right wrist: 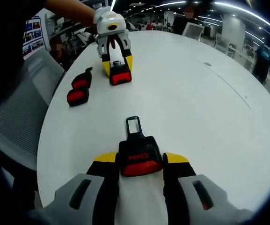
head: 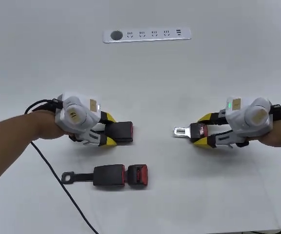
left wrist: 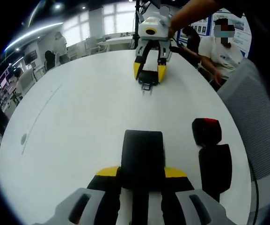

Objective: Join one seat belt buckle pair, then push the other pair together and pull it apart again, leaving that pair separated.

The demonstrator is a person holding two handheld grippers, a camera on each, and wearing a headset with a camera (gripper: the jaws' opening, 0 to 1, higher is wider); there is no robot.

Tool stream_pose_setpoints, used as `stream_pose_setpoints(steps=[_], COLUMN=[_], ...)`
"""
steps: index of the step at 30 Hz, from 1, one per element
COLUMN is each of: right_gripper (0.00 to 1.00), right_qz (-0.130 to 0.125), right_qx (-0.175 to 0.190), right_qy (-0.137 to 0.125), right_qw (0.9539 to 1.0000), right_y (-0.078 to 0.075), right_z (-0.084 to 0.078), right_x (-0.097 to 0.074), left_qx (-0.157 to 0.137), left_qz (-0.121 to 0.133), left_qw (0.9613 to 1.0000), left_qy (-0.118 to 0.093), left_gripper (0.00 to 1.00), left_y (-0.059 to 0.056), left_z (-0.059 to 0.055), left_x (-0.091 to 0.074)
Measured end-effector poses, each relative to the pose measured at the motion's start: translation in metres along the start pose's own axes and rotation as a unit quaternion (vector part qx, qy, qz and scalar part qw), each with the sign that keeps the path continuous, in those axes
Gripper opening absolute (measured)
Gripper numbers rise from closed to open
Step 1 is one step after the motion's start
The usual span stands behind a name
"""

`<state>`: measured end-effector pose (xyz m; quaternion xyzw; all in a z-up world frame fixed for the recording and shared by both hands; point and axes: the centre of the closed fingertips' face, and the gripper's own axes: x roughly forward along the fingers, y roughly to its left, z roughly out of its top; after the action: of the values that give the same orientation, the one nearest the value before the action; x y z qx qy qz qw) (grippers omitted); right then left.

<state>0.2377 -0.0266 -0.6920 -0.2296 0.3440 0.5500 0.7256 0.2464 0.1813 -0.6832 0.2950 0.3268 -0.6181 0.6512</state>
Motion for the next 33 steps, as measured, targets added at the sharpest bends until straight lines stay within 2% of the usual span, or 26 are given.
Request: stream_pose_setpoints(steps=[7, 13, 17, 19, 33], right_gripper=[0.35, 0.35, 0.35, 0.35, 0.35], right_qz=[0.002, 0.003, 0.005, 0.013, 0.011], right_qx=[-0.002, -0.015, -0.017, -0.019, -0.022], right_qy=[-0.004, -0.01, -0.016, -0.021, -0.029], right_qw=[1.0, 0.9998, 0.9997, 0.9995, 0.9993], right_y=[0.0, 0.009, 0.005, 0.012, 0.019], right_z=[0.006, 0.022, 0.026, 0.031, 0.059], right_x=[0.006, 0.022, 0.031, 0.039, 0.066], left_qx=[-0.004, -0.011, -0.012, -0.015, -0.018], left_qz=[0.0, 0.003, 0.003, 0.004, 0.004], left_qw=[1.0, 0.9999, 0.9999, 0.9998, 0.9997], left_qy=[0.005, 0.009, 0.011, 0.011, 0.017], left_gripper=[0.34, 0.34, 0.34, 0.34, 0.34], left_y=[0.0, 0.0, 0.0, -0.001, 0.0], left_z=[-0.002, -0.003, -0.004, -0.004, -0.005], left_x=[0.001, 0.003, 0.004, 0.004, 0.006])
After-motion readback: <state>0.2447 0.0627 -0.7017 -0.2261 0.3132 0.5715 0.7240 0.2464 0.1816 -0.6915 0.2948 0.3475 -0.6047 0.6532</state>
